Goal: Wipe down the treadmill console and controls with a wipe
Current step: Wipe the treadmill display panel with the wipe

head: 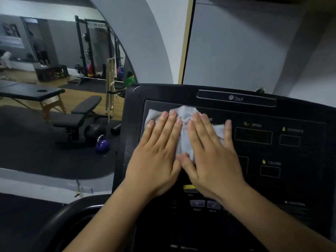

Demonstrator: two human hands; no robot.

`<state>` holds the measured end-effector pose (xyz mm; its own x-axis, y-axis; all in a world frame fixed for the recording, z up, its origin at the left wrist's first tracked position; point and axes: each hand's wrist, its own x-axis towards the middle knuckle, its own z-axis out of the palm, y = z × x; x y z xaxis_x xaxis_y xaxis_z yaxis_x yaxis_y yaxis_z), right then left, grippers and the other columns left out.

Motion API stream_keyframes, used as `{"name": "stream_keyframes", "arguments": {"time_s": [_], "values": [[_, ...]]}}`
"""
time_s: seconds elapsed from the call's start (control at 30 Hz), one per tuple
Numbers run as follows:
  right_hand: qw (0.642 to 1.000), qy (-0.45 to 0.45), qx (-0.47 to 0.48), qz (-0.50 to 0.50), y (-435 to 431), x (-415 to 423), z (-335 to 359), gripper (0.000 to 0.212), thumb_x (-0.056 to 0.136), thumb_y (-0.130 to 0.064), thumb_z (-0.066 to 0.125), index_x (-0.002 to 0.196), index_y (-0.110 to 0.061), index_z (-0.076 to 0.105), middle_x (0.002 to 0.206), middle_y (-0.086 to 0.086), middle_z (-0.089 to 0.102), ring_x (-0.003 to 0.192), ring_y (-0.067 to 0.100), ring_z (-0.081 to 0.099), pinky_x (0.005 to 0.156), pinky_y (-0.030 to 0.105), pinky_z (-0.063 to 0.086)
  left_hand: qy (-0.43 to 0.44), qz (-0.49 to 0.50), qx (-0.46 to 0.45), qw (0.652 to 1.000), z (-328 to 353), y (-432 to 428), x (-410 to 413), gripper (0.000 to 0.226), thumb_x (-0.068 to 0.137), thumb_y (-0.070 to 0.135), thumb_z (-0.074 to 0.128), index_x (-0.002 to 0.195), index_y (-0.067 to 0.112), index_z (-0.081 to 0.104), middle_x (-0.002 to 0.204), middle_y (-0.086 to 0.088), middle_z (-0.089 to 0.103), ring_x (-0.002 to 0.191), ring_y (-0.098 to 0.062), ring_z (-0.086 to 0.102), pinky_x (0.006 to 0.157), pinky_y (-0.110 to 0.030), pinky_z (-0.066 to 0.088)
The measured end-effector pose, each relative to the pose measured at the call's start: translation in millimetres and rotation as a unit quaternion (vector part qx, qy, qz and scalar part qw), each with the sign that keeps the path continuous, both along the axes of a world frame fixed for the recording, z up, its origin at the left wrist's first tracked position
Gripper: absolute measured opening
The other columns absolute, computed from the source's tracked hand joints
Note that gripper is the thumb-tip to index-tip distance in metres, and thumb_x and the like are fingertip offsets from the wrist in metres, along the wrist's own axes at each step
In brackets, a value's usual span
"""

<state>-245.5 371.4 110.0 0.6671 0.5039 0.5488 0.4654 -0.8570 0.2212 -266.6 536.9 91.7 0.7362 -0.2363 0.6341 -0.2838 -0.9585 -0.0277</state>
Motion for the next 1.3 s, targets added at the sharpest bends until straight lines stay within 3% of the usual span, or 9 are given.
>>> {"name": "stream_keyframes", "arguments": {"time_s": [0.17,0.37,0.53,0.67,0.8,0.97,1.17,1.3], "values": [[1.000,-0.009,0.009,-0.012,38,13,27,0.076,0.096,-0.059,0.000,0.153,-0.009,0.006,0.162,0.010,0.001,0.149,0.021,-0.007,0.116,0.061,-0.002,-0.009,0.022,-0.006,1.000,24,23,14,0.068,0.101,0.043,0.016,0.155,0.007,-0.003,0.163,-0.011,-0.011,0.151,-0.022,-0.014,0.123,-0.044,-0.001],[0.999,-0.004,-0.011,0.037,36,-5,-11,0.073,0.098,-0.056,0.024,0.153,-0.008,0.015,0.162,0.009,0.010,0.150,0.020,0.003,0.116,0.062,0.002,0.000,0.031,-0.025,0.999,-17,40,-10,0.071,0.101,0.047,0.023,0.155,0.006,0.002,0.164,-0.012,-0.006,0.151,-0.024,-0.010,0.123,-0.045,0.000],[1.000,-0.013,-0.020,0.007,66,11,29,0.070,0.098,-0.053,0.007,0.153,-0.009,0.010,0.162,0.009,0.004,0.149,0.020,-0.002,0.115,0.062,-0.004,-0.001,0.042,-0.065,0.997,20,48,11,0.070,0.100,0.045,0.014,0.155,0.006,-0.006,0.163,-0.012,-0.015,0.149,-0.023,-0.019,0.123,-0.044,-0.004],[0.999,-0.006,-0.024,0.034,65,-1,6,0.073,0.098,-0.057,0.009,0.153,-0.010,0.010,0.162,0.009,0.005,0.150,0.021,-0.001,0.115,0.062,-0.001,0.015,0.011,-0.086,0.996,-10,53,-8,0.071,0.102,0.040,0.027,0.155,0.005,-0.004,0.163,-0.014,-0.014,0.150,-0.027,-0.018,0.122,-0.050,0.003],[0.996,0.013,-0.049,0.070,54,-17,-22,0.073,0.098,-0.059,0.018,0.152,-0.010,0.019,0.161,0.008,0.013,0.149,0.020,0.007,0.114,0.064,0.001,0.029,0.012,-0.077,0.997,-46,51,-31,0.071,0.100,0.041,0.026,0.155,0.003,0.001,0.163,-0.017,-0.010,0.150,-0.031,-0.014,0.122,-0.052,0.007],[0.998,-0.003,-0.062,0.026,70,-6,6,0.072,0.098,-0.057,0.013,0.153,-0.010,0.016,0.162,0.007,0.007,0.150,0.020,0.003,0.113,0.066,-0.002,0.027,0.021,-0.060,0.998,-12,54,-14,0.069,0.101,0.043,0.017,0.154,0.004,-0.005,0.162,-0.018,-0.015,0.149,-0.032,-0.019,0.122,-0.051,0.003],[0.996,0.012,-0.056,0.075,46,-33,-43,0.074,0.097,-0.058,0.020,0.151,-0.008,0.024,0.161,0.008,0.016,0.149,0.020,0.009,0.114,0.066,0.003,0.029,0.012,-0.048,0.998,-64,46,-48,0.072,0.101,0.042,0.029,0.155,0.001,0.004,0.162,-0.022,-0.008,0.149,-0.039,-0.011,0.121,-0.054,0.005],[0.998,0.003,-0.043,0.037,47,-16,-17,0.073,0.097,-0.057,0.020,0.151,-0.008,0.025,0.161,0.008,0.017,0.149,0.019,0.010,0.113,0.066,-0.002,0.019,0.018,-0.024,0.999,-33,38,-28,0.070,0.099,0.040,0.022,0.154,0.000,0.008,0.162,-0.020,-0.002,0.150,-0.036,-0.007,0.121,-0.054,0.005]]}}
